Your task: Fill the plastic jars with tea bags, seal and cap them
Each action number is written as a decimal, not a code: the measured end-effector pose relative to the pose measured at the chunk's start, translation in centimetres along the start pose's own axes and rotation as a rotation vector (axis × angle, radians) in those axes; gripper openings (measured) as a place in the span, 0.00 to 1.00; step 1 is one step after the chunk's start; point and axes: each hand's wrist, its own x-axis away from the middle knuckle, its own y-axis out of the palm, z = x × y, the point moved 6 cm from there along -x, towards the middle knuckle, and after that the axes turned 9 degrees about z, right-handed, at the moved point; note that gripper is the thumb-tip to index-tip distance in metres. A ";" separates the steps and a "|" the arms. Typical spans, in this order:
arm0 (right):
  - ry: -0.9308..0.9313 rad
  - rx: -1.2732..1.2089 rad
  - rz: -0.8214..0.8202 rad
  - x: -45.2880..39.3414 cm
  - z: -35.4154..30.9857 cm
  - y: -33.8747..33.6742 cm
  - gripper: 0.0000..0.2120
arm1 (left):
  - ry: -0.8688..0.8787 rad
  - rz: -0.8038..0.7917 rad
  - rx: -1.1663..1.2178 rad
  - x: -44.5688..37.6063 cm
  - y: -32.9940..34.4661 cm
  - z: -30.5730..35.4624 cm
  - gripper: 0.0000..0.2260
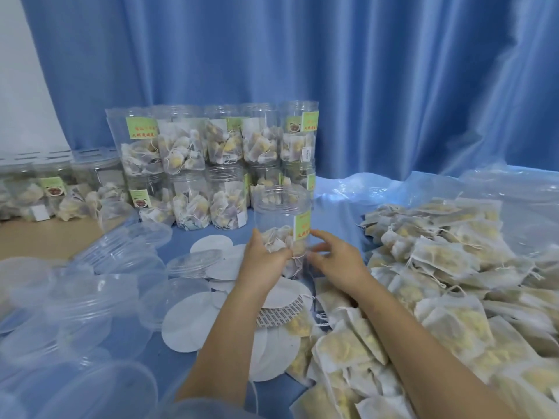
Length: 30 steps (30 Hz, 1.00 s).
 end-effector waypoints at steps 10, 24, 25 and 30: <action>0.054 0.645 -0.460 1.1 0.4 -1.8 0.18 | -0.073 0.160 -0.102 0.2 -1.2 -0.6 0.26; -0.312 -0.226 0.203 0.6 -7.8 -5.8 0.13 | -0.148 0.261 0.099 -0.5 -3.1 -1.0 0.20; -0.338 -0.292 0.314 0.6 -8.6 -6.4 0.12 | -0.156 0.270 0.119 -0.5 -3.1 -1.1 0.19; -0.357 -0.228 0.584 -1.5 -11.0 -6.1 0.03 | -0.171 0.285 0.224 -0.5 -3.3 -1.1 0.06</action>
